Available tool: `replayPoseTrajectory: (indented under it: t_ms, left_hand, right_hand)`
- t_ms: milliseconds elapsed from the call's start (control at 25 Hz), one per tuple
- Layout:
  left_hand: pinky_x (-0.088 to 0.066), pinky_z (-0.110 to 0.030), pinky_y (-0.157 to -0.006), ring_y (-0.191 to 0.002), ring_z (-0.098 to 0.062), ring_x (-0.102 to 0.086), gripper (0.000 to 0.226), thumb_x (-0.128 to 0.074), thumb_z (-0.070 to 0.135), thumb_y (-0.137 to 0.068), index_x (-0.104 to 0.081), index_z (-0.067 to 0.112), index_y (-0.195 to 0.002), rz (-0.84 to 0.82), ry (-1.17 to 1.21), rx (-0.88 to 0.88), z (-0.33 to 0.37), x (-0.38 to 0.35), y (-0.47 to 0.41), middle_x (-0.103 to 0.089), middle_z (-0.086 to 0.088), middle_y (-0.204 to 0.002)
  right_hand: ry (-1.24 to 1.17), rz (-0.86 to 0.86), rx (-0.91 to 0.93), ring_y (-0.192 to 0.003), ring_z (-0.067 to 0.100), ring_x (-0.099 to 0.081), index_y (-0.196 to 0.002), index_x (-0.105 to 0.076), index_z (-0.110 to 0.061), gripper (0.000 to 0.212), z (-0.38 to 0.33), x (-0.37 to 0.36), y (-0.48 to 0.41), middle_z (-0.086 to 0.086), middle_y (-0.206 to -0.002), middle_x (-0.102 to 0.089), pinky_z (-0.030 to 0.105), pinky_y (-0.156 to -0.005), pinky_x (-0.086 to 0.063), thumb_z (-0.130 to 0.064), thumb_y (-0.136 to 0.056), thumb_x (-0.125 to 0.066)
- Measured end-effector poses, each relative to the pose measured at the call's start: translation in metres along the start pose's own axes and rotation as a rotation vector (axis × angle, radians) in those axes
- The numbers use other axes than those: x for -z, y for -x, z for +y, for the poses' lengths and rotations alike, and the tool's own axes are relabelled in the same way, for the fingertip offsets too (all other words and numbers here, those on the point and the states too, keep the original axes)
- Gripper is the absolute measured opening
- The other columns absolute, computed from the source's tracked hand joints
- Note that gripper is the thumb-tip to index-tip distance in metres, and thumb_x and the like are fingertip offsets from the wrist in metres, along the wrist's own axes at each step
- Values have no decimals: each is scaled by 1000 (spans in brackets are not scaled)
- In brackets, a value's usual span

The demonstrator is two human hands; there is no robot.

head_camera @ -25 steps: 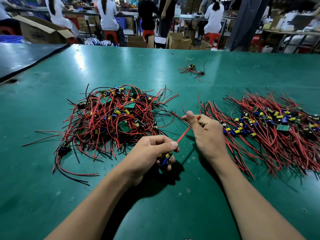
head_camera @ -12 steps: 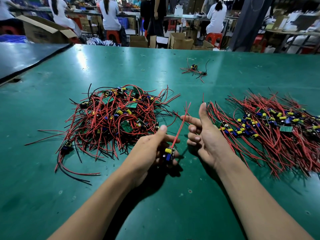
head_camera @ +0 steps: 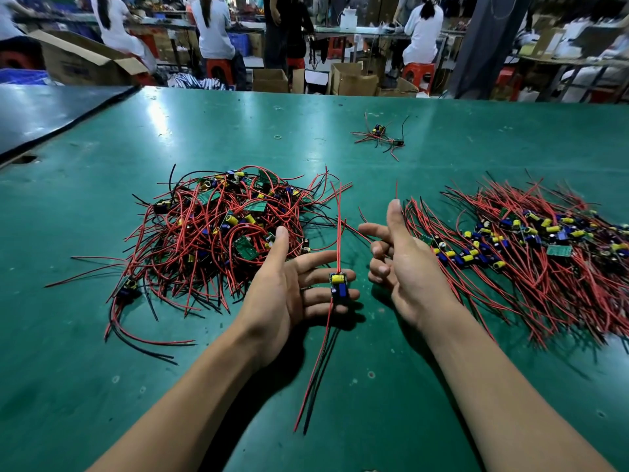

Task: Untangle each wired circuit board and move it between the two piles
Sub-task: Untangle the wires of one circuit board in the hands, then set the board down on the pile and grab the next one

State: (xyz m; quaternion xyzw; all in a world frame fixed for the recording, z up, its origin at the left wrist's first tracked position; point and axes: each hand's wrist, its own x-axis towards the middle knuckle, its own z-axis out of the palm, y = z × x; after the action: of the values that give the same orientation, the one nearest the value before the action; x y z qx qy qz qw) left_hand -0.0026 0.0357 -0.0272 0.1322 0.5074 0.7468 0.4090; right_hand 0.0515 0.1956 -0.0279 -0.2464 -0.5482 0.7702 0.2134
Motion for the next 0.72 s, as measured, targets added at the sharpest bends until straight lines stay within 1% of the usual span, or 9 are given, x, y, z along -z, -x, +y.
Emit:
replayPoseTrajectory:
  t_ms: [80,160,200,280,360,440,520,600,720]
  left_hand:
    - [-55,-41,-92,-105,-30,-69,87,-30,74,-78,-53,10,-132,-4,58,-41,-2,0,-2,-69,-18,-117]
    - [-45,-40,-105,-115,-25,-64,85,-32,72,-81,-43,15,-142,-24,159,-87,-1,-1,-1,-65,-14,-127]
    - [-40,-39,-109,-118,-23,-62,83,-31,71,-83,-38,18,-146,-37,197,-97,1,-2,0,-62,-12,-132]
    - [-36,-37,-113,-123,-18,-59,78,-29,69,-88,-35,21,-148,-32,209,-103,4,-4,2,-57,-8,-138]
    - [-41,-38,-110,-120,-16,-61,66,-33,59,-95,-45,16,-143,48,130,-145,5,-5,4,-59,-7,-136]
    - [-55,-38,-92,-98,-14,-70,36,-50,38,-99,-65,11,-117,251,-135,-285,3,-1,6,-73,-5,-109]
    - [-58,-34,-72,-71,-11,-68,8,-64,20,-93,-70,16,-94,491,-541,-456,0,8,8,-73,1,-79]
    - [-55,-32,-73,-70,-11,-65,5,-71,15,-87,-70,18,-91,577,-829,-505,-2,13,7,-69,5,-77]
    - [-52,-29,-79,-78,-11,-62,16,-74,17,-83,-73,16,-99,571,-1050,-503,-5,15,3,-66,3,-85]
  right_hand:
    - [160,-58,54,-46,8,-39,-92,-67,-19,47,2,-2,5,-6,-63,-46,23,-45,-28,-63,-79,-68]
    - [390,-128,199,-55,8,-50,-93,-64,-23,38,7,-6,12,-5,-72,-56,24,-47,-41,-52,-76,-82]
    - [504,-153,291,-61,7,-55,-96,-63,-23,36,10,-8,14,-7,-77,-61,24,-54,-48,-43,-75,-85]
    - [636,-167,430,-70,6,-60,-101,-64,-22,32,16,-12,16,-8,-82,-67,23,-69,-53,-27,-78,-85]
    - [658,-115,492,-74,10,-64,-101,-66,-23,26,15,-13,14,-6,-83,-70,22,-74,-53,-17,-81,-82]
    - [662,18,528,-73,9,-65,-96,-68,-24,18,12,-7,9,-5,-84,-72,17,-73,-51,-19,-83,-81]
    - [705,168,514,-77,10,-64,-94,-69,-25,12,8,4,3,-4,-87,-71,19,-76,-49,-24,-85,-78]
    - [855,293,456,-90,18,-63,-101,-70,-22,15,5,16,-4,2,-97,-68,28,-85,-48,-28,-88,-75]
    - [1049,392,423,-103,26,-57,-115,-68,-19,29,2,27,-6,7,-110,-59,32,-92,-43,-29,-89,-73]
